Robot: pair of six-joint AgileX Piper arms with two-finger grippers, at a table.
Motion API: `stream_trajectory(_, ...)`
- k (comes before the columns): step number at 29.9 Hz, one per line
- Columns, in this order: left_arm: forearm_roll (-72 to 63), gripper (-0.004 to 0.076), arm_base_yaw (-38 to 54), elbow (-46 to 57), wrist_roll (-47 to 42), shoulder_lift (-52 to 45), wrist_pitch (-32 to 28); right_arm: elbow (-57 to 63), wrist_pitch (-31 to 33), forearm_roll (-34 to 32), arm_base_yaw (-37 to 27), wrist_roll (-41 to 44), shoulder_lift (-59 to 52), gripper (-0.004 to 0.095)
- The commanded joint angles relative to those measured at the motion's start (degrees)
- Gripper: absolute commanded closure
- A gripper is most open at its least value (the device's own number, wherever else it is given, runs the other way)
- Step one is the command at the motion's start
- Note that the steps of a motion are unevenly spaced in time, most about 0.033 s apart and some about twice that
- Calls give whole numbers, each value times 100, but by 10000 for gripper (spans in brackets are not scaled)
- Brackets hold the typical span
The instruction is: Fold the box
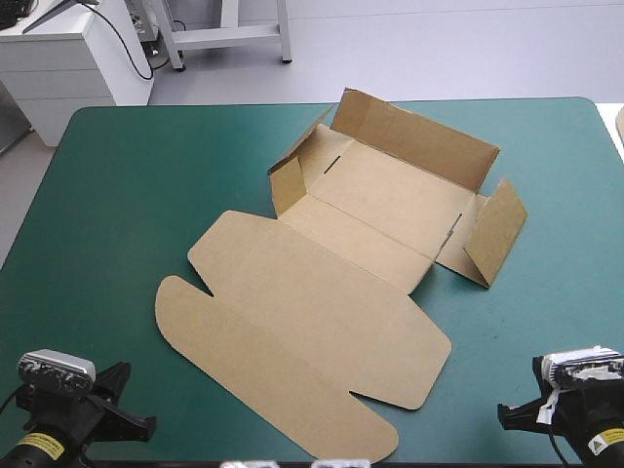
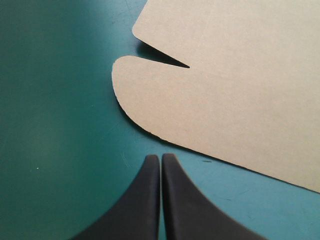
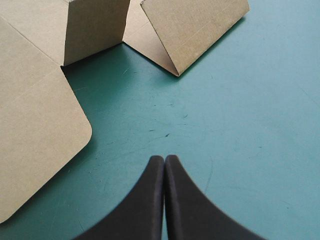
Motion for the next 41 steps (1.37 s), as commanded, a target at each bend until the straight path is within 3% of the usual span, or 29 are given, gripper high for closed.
stream_trajectory(1, -101, 731, -21, -147, -20, 60, -373, -160, -335, 21, -2, -34, 86, 928)
stream_trajectory(11, -101, 731, -21, -147, -20, 60, -378, -546, -400, 21, -2, 55, 499, 927)
stream_trajectory(23, -112, 731, -21, -89, -20, 60, -539, -2478, -179, 21, -2, 5, 2510, 926)
stream_trajectory(41, -112, 731, -21, -89, -20, 60, -539, -4240, 523, 1375, -2, 485, 5545, 901)
